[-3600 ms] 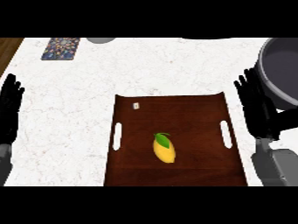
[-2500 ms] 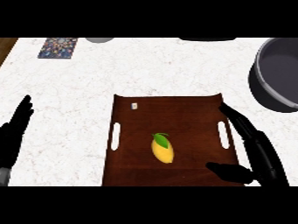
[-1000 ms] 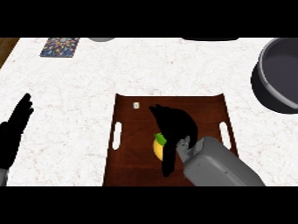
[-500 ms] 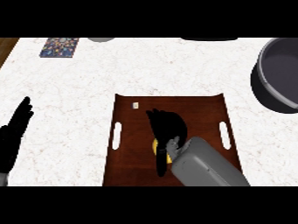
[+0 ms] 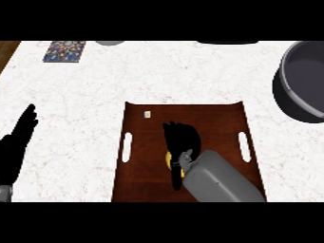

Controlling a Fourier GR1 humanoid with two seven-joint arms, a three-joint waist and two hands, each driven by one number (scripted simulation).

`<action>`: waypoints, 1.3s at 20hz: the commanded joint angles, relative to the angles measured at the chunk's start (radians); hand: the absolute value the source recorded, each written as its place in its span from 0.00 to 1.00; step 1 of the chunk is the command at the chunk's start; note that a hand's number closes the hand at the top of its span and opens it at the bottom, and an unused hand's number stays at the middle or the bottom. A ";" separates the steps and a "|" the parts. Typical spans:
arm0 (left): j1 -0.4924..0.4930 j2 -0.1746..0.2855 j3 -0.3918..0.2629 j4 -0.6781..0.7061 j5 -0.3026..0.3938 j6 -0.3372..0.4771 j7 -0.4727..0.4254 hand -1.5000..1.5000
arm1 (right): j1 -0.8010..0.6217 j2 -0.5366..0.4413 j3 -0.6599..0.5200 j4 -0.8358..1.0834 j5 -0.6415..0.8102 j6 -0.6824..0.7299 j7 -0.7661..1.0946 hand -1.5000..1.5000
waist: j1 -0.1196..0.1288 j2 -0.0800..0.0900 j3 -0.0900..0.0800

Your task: Pick the lemon from the tray and place it in the pot

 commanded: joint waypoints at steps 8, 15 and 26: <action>-0.014 -0.006 0.091 -0.011 -0.023 -0.075 0.029 0.50 | -0.052 0.009 -0.053 0.122 0.028 0.080 -0.084 1.00 | 0.002 0.000 0.000; -0.019 -0.022 0.121 -0.025 -0.038 -0.134 0.037 0.50 | 0.007 0.008 -0.024 0.081 0.117 0.026 -0.181 1.00 | -0.001 -0.001 0.000; -0.017 -0.110 0.092 -0.031 -0.120 -0.089 0.043 0.50 | -0.076 -0.149 -0.264 0.168 0.128 -0.148 -0.251 1.00 | 0.001 0.008 0.001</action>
